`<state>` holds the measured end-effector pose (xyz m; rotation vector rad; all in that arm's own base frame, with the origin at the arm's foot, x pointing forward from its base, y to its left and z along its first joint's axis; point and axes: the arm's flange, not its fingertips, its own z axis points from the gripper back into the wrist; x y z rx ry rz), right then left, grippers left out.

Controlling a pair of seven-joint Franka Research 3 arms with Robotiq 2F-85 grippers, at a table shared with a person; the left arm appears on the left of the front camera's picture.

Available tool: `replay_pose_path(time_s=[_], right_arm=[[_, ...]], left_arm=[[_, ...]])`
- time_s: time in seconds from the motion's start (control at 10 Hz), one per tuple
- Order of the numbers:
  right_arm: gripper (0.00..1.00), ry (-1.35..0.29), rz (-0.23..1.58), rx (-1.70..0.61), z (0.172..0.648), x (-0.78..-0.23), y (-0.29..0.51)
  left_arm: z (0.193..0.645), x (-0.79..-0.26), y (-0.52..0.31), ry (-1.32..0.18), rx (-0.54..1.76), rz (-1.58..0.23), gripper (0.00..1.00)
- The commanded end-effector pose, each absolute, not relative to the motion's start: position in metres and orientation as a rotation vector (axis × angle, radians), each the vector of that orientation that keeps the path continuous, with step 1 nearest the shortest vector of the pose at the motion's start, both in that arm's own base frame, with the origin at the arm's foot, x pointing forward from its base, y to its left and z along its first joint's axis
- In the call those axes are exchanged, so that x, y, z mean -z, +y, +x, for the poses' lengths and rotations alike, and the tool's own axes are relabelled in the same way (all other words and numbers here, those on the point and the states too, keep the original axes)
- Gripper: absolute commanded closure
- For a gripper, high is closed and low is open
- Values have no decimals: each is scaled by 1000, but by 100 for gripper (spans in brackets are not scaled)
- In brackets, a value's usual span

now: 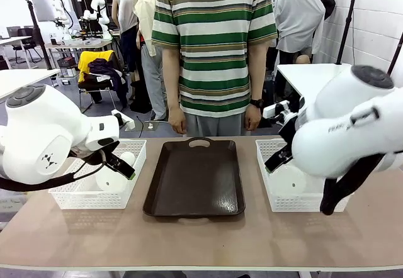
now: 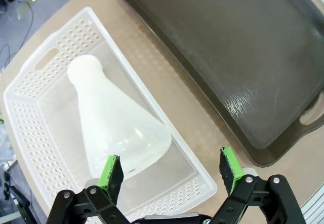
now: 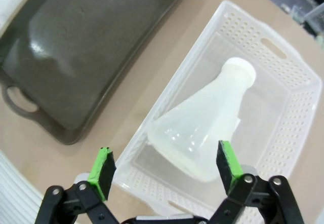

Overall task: Prepare the laboratory tools.
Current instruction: Pick up the Big flask that the person points to.

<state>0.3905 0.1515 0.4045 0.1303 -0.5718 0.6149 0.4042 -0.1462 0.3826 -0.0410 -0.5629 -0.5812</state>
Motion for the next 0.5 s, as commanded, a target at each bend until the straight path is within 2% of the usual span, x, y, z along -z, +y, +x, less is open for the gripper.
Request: replay_pose_path(time_s=[0.0, 0.2, 0.4], right_arm=[[0, -545, 290, -605, 394, -437, 103], [0, -462, 458, -539, 405, -459, 56], [0, -451, 637, -448, 416, -469, -1]], left_arm=[[405, -418, -107, -559, 532, -192, 0], [407, -446, -58, -512, 519, -437, 0], [410, -447, -11, -494, 459, -649, 0]])
